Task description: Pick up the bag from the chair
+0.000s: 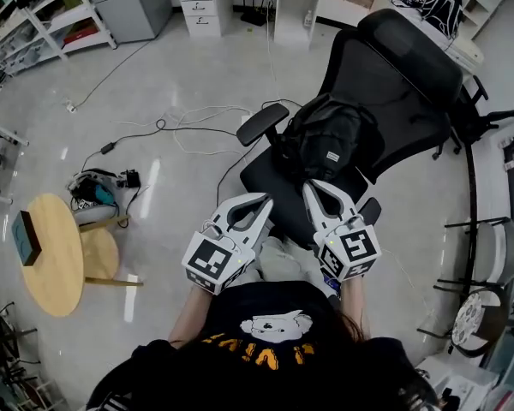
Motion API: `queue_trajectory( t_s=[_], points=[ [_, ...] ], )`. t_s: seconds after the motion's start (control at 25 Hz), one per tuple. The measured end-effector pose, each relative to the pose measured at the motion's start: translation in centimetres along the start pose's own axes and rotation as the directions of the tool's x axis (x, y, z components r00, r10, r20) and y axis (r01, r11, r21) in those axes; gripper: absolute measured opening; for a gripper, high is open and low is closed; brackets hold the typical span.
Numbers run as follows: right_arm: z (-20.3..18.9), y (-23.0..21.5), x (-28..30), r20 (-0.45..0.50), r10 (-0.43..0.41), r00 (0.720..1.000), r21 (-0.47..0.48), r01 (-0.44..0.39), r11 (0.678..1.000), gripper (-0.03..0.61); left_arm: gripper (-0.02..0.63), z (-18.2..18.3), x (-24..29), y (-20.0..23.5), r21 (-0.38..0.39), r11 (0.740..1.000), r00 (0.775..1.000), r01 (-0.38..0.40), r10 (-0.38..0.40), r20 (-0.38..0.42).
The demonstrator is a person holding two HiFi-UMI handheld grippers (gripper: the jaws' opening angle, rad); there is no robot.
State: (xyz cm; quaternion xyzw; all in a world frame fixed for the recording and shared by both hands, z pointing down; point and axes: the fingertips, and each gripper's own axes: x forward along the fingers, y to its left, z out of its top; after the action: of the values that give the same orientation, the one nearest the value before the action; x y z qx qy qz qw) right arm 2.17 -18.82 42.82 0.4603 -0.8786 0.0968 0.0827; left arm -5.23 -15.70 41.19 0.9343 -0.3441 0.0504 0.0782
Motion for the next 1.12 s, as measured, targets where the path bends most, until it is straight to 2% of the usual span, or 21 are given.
queue_trajectory(
  t_s=[0.36, 0.8, 0.96, 1.12],
  points=[
    [-0.7, -11.8, 4.9, -0.076, -0.041, 0.996, -0.033, 0.039, 0.999, 0.006, 0.009, 1.8, 9.0, 3.7, 0.000, 1.000, 1.000, 0.008, -0.008, -0.024],
    [-4.7, -25.5, 10.0, -0.207, -0.118, 0.971, -0.110, 0.097, 0.989, 0.009, 0.009, 1.8, 16.1, 6.2, 0.016, 0.999, 0.997, 0.036, -0.035, -0.073],
    [-6.2, -29.3, 12.1, -0.253, -0.117, 0.960, -0.174, 0.073, 0.982, 0.091, 0.009, 1.8, 17.9, 6.4, 0.025, 0.999, 0.995, 0.046, -0.044, -0.090],
    [-8.5, -33.1, 14.4, -0.340, -0.125, 0.932, -0.243, 0.041, 0.969, 0.173, 0.009, 1.8, 19.2, 6.4, 0.028, 0.998, 0.993, 0.053, -0.050, -0.106]
  ],
)
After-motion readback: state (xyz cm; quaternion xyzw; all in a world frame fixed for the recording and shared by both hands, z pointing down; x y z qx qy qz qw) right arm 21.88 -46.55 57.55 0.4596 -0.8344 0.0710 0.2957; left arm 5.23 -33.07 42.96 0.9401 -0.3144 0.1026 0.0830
